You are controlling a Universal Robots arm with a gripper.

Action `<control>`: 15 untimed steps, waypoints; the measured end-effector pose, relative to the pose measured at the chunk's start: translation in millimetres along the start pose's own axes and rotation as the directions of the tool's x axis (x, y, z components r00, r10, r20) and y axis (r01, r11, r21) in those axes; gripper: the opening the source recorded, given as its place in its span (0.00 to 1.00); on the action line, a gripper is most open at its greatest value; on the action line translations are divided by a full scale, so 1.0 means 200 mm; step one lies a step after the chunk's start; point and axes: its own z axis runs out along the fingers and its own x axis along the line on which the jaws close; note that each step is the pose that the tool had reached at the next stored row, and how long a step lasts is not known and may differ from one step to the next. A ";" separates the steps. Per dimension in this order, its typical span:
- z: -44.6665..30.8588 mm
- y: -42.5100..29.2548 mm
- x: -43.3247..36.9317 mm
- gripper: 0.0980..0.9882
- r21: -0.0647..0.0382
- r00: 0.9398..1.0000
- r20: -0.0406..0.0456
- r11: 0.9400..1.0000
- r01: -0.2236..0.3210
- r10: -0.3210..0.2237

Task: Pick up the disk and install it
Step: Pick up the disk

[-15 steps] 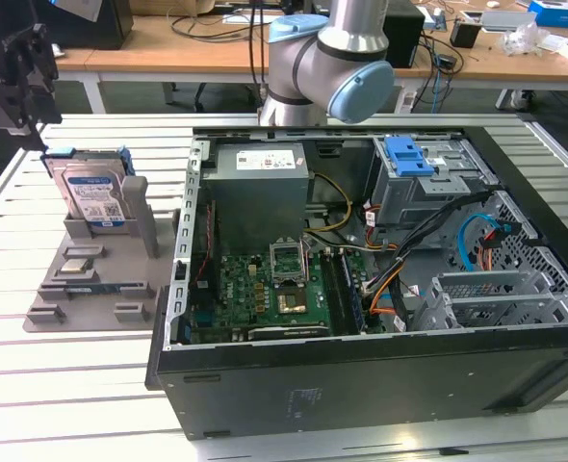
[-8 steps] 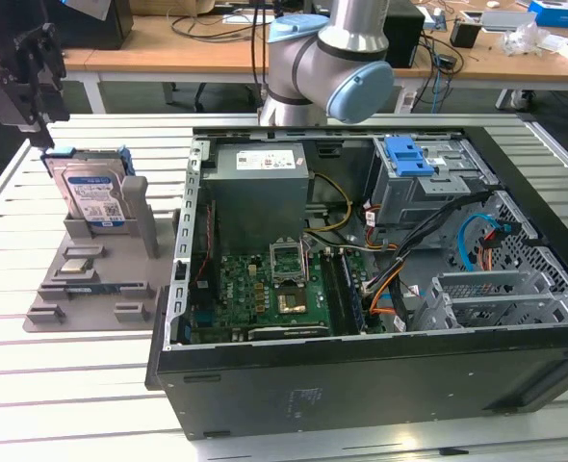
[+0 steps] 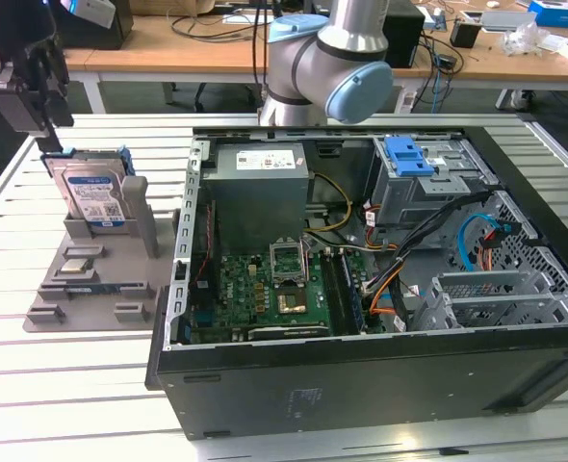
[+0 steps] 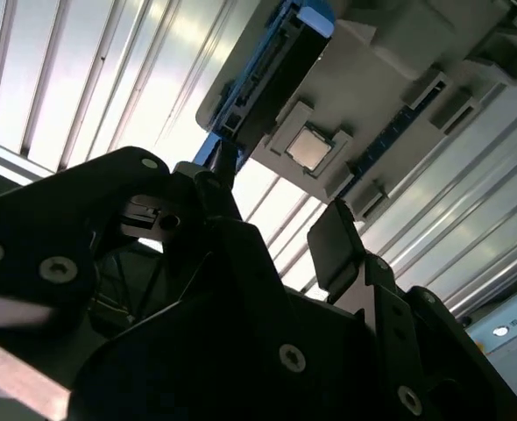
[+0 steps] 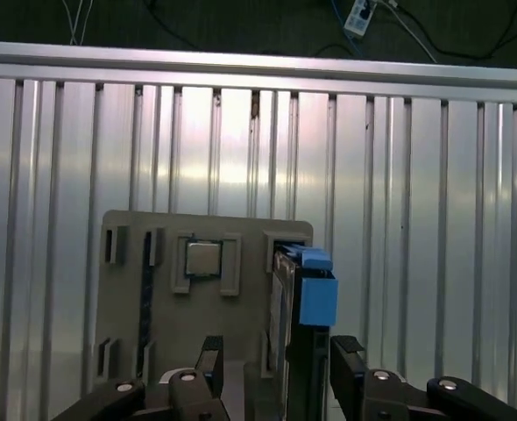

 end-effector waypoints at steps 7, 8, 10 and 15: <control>0.079 -0.002 -0.058 0.56 0.000 1.000 0.000 1.000 0.000 0.000; 0.089 0.000 -0.063 0.56 0.000 1.000 0.000 1.000 0.000 0.000; 0.118 0.013 -0.070 0.56 0.000 1.000 0.000 1.000 0.000 0.000; 0.169 0.032 -0.077 0.56 0.000 1.000 0.000 1.000 0.000 0.000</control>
